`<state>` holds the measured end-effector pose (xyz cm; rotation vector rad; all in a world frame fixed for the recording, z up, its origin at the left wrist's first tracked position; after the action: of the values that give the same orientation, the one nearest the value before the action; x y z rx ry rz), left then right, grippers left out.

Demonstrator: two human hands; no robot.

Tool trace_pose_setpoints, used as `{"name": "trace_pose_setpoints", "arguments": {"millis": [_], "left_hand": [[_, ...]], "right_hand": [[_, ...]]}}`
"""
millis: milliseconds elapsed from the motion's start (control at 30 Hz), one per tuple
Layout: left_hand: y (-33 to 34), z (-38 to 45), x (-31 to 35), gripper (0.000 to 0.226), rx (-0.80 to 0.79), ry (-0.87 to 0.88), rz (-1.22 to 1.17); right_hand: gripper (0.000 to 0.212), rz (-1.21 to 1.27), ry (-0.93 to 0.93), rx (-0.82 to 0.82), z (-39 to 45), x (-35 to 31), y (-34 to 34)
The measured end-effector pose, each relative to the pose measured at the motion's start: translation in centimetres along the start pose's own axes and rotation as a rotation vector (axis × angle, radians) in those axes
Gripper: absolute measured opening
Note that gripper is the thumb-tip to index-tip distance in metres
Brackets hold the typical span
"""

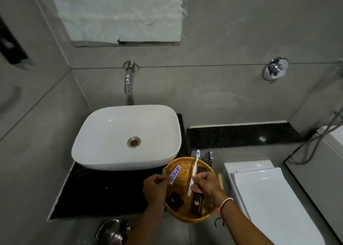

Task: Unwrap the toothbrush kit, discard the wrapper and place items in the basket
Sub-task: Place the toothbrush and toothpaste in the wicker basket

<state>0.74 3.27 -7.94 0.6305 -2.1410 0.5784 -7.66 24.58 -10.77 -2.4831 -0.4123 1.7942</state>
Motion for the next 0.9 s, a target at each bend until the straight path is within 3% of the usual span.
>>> {"name": "trace_pose_setpoints", "arguments": {"millis": [167, 267, 400, 633, 900], "left_hand": [[3.0, 1.2, 1.4, 0.007, 0.045, 0.053, 0.199], [4.7, 1.9, 2.4, 0.006, 0.065, 0.117, 0.363], [7.3, 1.9, 2.6, 0.008, 0.047, 0.245, 0.544], [9.6, 1.6, 1.3, 0.022, -0.004, 0.327, 0.673], [10.6, 0.5, 2.1, 0.022, -0.144, 0.493, 0.8]], "right_hand": [[0.03, -0.15, 0.035, -0.095, 3.3, 0.9, 0.7], [0.02, -0.307, 0.012, -0.133, 5.1, 0.9, 1.0], [0.021, -0.468, -0.033, -0.167, 6.1, 0.9, 1.0], [0.018, -0.565, -0.059, -0.182, 6.4, 1.2, 0.7], [0.009, -0.639, -0.109, -0.048, 5.5, -1.8, -1.0]]}}
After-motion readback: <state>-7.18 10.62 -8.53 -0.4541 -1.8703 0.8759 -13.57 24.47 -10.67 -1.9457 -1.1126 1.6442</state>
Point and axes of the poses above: each hand's wrist, its own z-axis towards the middle knuckle, its own y-axis out of the palm, x = y × z, the point moved 8 cm from there along z, towards the middle knuckle, and after that the axes turned 14 degrees about -y, right-handed, at the moved point
